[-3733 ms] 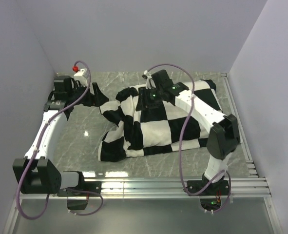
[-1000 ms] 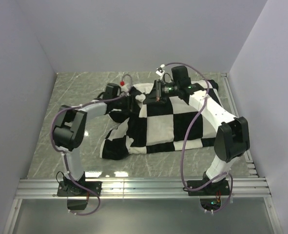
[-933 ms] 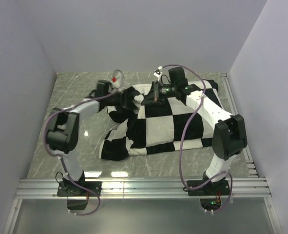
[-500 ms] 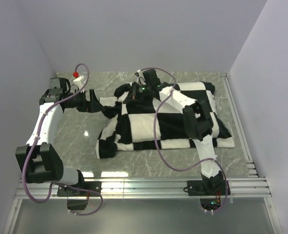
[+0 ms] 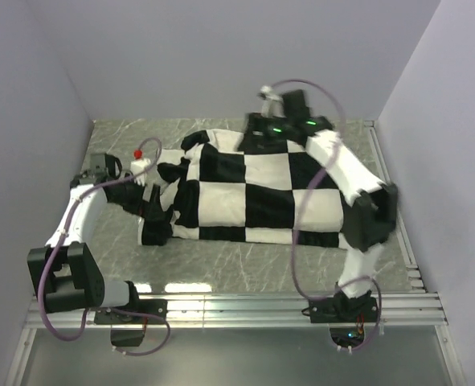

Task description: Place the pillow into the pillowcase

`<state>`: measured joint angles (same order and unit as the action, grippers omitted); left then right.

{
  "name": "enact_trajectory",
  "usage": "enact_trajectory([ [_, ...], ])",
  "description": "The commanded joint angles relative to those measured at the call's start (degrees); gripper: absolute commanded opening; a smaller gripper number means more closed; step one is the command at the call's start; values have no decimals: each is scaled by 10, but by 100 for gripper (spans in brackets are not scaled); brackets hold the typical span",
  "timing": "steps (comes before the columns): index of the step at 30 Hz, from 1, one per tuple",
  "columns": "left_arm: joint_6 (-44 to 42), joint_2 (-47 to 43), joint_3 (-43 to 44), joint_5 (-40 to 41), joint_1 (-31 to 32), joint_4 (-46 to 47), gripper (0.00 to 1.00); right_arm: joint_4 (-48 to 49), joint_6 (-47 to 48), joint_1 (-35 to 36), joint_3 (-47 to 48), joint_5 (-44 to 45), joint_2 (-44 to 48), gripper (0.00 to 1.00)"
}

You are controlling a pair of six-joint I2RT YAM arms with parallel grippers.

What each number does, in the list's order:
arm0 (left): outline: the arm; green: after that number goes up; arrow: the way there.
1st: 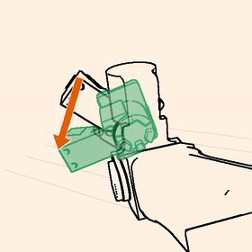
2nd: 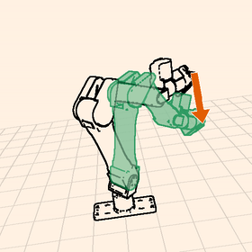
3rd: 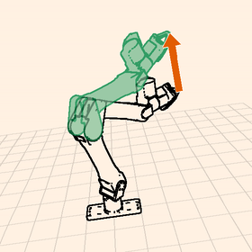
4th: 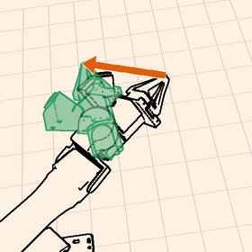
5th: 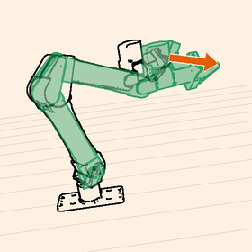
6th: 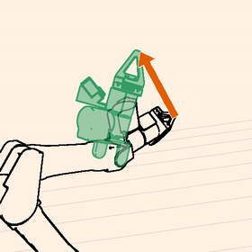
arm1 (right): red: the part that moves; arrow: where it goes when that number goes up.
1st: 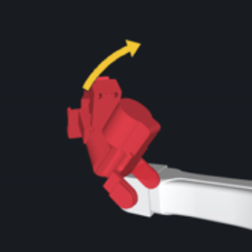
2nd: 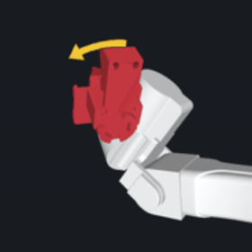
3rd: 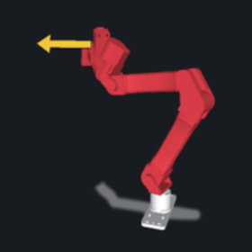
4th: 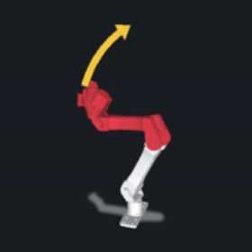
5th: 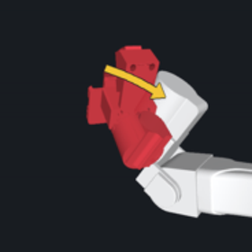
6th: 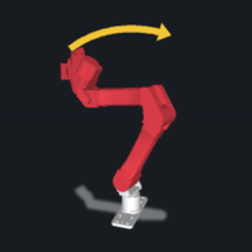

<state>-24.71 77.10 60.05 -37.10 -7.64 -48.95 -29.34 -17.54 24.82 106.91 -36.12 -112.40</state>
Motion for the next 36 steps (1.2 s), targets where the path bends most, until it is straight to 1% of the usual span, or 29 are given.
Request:
enact_trajectory([
  [1, -106, -27, -66, 75, 0, 16, 99, -174, 196, -80, -118, 89, 198, 84],
  [2, -115, -31, -79, 84, 0, 21, 99, -199, 250, -95, -179, 107, 229, 84],
  [3, -117, -36, -91, 110, 0, 30, 99, -247, 274, -136, -210, 148, 284, 86],
  [4, -119, -38, -106, 116, -2, 36, 99, -268, 297, -158, -236, 163, 312, 86],
  [5, -125, -36, -111, 124, -1, 35, 99, -285, 350, -189, -289, 180, 338, 87],
  [6, -129, -34, -113, 132, -1, 33, 99, -302, 374, -217, -318, 204, 383, 89],
  [7, -141, -25, -111, 143, 0, 32, 99, -308, 399, -279, -346, 219, 403, 90],
  [8, -149, -20, -109, 150, 0, 23, 99, -311, 449, -302, -397, 235, 420, 90],
  [9, -161, -15, -105, 157, -1, 20, 99, -303, 468, -323, -425, 250, 445, 91],
  [10, -163, -8, -106, 174, -2, 20, 99, -294, 485, -360, -481, 275, 455, 91],
  [11, -165, -6, -106, 178, -1, 26, 99, -288, 513, -375, -506, 277, 462, 91],
  [13, -177, -5, -115, 179, -1, 29, 99, -251, 526, -391, -553, 290, 470, 92],
  [14, -180, -6, -121, 182, -1, 33, 99, -231, 531, -392, -598, 300, 471, 92],
  [15, -179, -5, -135, 186, -1, 51, 99, -189, 533, -392, -619, 310, 467, 92],
  [16, -177, 5, -140, 187, -1, 54, 99, -173, 536, -392, -652, 314, 464, 92],
  [19, -170, 31, -153, 184, -1, 76, 99, -118, 530, -392, -690, 316, 437, 92],
  [24, -151, 59, -151, 152, 2, 116, 99, -39, 511, -391, -705, 326, 353, 91],
  [25, -149, 76, -147, 150, 2, 122, 99, -31, 509, -391, -706, 328, 340, 90],
  [26, -148, 84, -143, 148, 3, 125, 99, -28, 503, -390, -700, 324, 329, 81],
  [27, -140, 92, -137, 145, 3, 128, 99, -30, 500, -389, -693, 314, 309, 81],
  [28, -134, 109, -135, 143, 3, 132, 99, -29, 496, -384, -688, 314, 302, 76],
  [29, -131, 117, -133, 143, 3, 140, 97, -27, 495, -377, -688, 316, 296, 59],
  [31, -112, 145, -130, 161, 10, 152, 88, -24, 495, -356, -690, 329, 290, 44],
  [32, -108, 150, -129, 163, 12, 155, 67, -26, 496, -353, -688, 329, 289, 21],
  [33, -105, 154, -122, 164, 12, 152, 52, -40, 498, -353, -683, 323, 293, 8],
  [34, -103, 157, -119, 158, 12, 147, 38, -52, 496, -355, -669, 310, 295, 0],
  [35, -100, 155, -114, 153, 11, 131, 17, -62, 494, -355, -661, 302, 301, 0],
  [36, -98, 152, -101, 143, 9, 118, 9, -86, 492, -357, -653, 292, 322, 0],
])
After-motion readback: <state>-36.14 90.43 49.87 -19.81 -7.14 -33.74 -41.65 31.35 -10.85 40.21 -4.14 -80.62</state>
